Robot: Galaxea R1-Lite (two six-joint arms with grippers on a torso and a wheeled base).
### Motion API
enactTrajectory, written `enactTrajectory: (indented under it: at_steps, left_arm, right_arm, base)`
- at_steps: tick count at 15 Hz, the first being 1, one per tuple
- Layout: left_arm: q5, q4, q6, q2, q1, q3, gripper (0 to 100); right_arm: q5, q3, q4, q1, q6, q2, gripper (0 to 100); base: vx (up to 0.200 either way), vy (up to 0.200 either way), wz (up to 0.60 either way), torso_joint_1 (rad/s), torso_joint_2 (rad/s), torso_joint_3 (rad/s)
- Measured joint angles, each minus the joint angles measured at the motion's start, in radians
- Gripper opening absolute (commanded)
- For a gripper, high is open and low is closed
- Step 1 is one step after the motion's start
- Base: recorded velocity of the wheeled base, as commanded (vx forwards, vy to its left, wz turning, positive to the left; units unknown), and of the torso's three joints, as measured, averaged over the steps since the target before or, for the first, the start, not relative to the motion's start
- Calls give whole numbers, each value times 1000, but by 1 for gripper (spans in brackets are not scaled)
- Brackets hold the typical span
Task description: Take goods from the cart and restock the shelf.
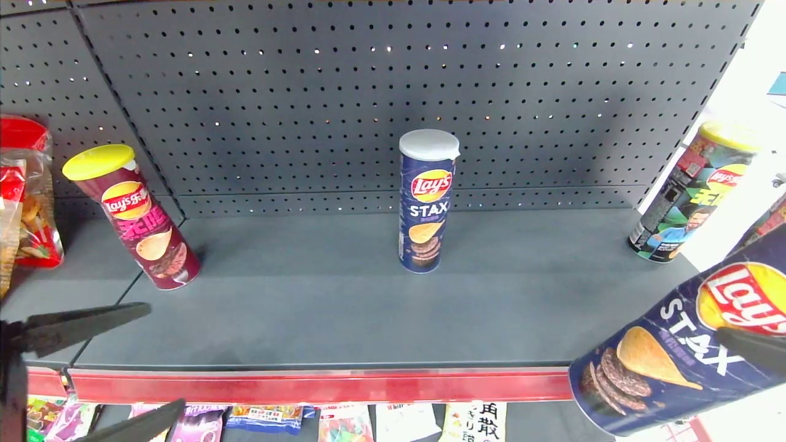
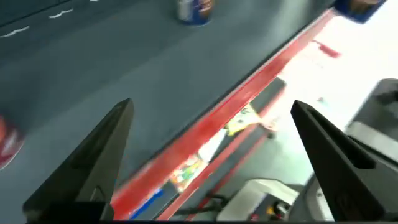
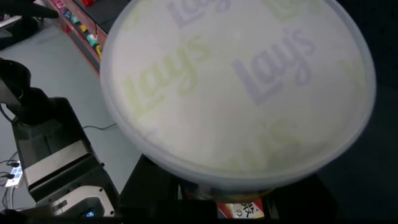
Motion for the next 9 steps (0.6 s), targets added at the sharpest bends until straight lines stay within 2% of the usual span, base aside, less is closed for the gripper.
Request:
enactTrajectory:
  at_steps: [4,7,9]
  left_arm:
    - [-27,-37,-1,341,-146,-247,100]
    - [-23,-44,1,544,-199,-416,100]
    - [-20,-46,21,651,-220,-510,100]
  right_arm:
    - [-1,2,2,-3,0,5,0]
    - [-2,0,-1,-5,0,10,0]
    - [-2,-2,-2,-6,1,11,0]
  base:
    - [0,0,0,0,0,0]
    - [0,0,0,0,0,0]
    - [0,0,0,0,0,0]
